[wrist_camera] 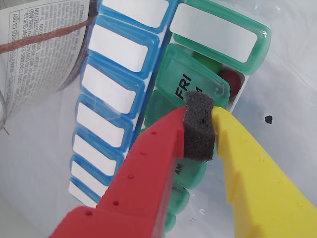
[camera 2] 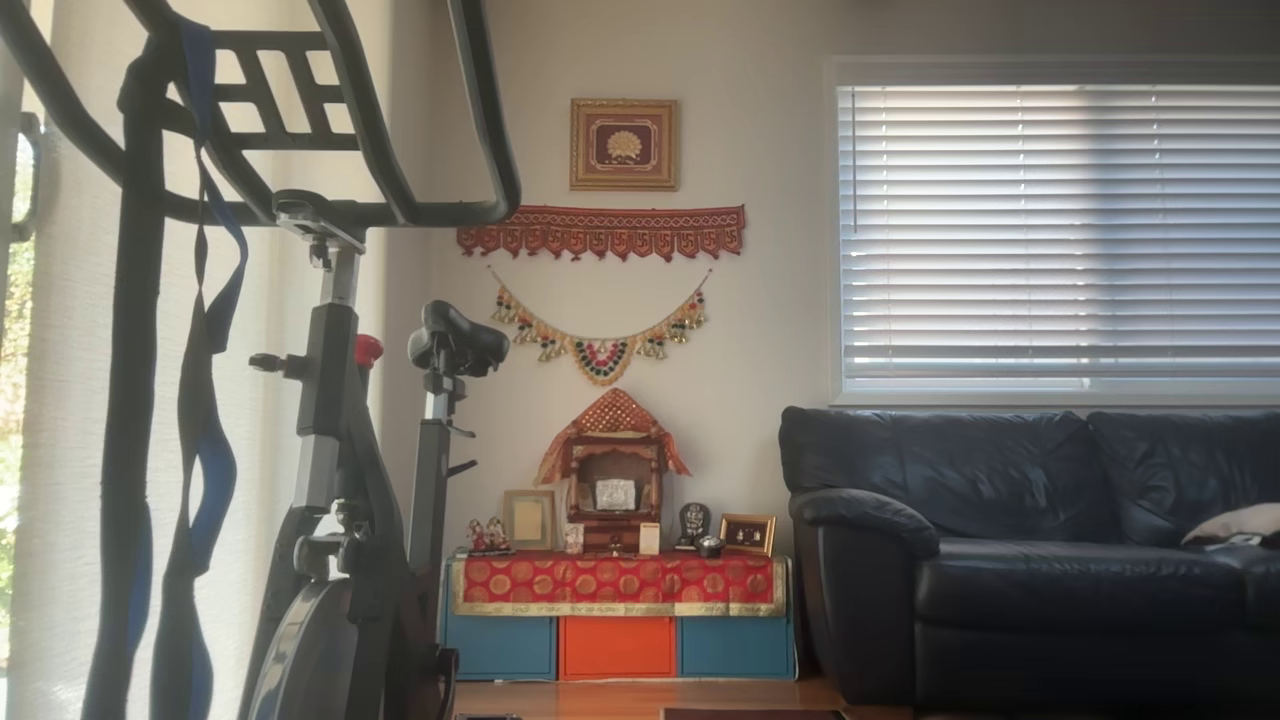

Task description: Sort medicines into box.

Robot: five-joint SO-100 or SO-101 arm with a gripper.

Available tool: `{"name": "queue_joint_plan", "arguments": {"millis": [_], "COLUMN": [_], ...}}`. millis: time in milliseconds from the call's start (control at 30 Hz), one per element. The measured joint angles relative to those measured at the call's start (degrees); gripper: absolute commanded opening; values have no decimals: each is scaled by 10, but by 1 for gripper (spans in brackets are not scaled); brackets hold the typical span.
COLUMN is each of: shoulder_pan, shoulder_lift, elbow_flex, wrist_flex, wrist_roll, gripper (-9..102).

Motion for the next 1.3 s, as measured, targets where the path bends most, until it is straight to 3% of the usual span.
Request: {"name": "queue_joint_plan", "arguments": {"millis": [733, 1300], "shoulder_pan": [20, 11], "shoulder_lift": [-35, -84], "elbow_flex": [-1, -47], "wrist_flex": [18, 78], "wrist_roll": [-9, -31], "gripper": [1, 1]}}
